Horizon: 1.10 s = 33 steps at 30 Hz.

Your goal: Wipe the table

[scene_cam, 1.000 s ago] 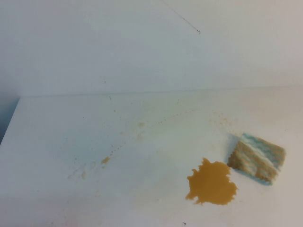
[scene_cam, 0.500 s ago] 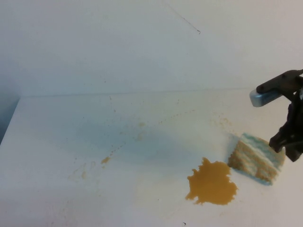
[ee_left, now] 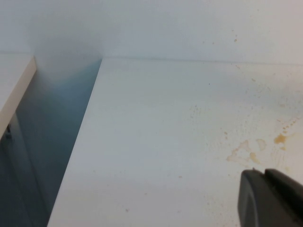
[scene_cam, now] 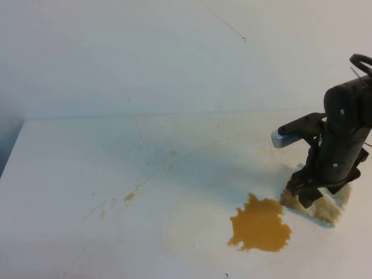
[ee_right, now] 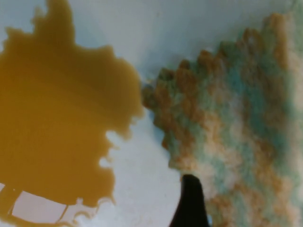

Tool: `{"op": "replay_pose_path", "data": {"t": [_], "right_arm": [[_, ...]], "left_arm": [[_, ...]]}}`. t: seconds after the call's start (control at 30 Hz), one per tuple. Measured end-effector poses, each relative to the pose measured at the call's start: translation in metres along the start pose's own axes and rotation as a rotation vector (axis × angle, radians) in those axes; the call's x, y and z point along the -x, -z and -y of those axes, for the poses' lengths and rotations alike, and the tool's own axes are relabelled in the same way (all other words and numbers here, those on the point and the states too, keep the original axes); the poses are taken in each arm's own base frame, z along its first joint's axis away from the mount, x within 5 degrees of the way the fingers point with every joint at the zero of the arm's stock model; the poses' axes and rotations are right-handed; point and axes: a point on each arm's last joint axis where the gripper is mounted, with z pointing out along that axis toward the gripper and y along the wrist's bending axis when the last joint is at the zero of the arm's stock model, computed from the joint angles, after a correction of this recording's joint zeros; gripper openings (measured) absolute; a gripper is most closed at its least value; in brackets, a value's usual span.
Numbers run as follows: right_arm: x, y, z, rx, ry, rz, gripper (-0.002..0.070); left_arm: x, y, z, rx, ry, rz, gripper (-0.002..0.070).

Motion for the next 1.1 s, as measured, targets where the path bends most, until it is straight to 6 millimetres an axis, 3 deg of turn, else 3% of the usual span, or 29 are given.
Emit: {"op": "replay_pose_path", "data": {"t": [0.2, 0.47, 0.57, 0.7, 0.77, 1.1], "right_arm": [[0.009, -0.029, 0.003, 0.002, -0.023, 0.004, 0.0507], [0.022, -0.037, 0.020, 0.005, -0.089, -0.007, 0.0478], [0.026, -0.038, 0.021, 0.011, -0.096, -0.016, 0.0378], [0.027, -0.038, 0.022, 0.018, -0.106, -0.013, 0.0150], [0.027, -0.038, 0.022, 0.032, -0.119, -0.010, 0.0070], [0.033, -0.036, -0.005, 0.320, -0.093, 0.030, 0.0036]], "left_arm": [[0.000, 0.000, 0.000, 0.000, 0.000, 0.000, -0.0004], [0.000, 0.000, 0.000, 0.000, 0.000, -0.004, -0.0004], [0.000, 0.000, 0.000, 0.000, 0.000, -0.004, -0.0004], [0.000, 0.000, 0.000, 0.000, 0.000, -0.004, -0.0004], [0.000, 0.000, 0.000, 0.000, 0.000, -0.004, -0.0004], [0.000, 0.000, 0.000, 0.000, 0.000, -0.004, -0.0004]]}}
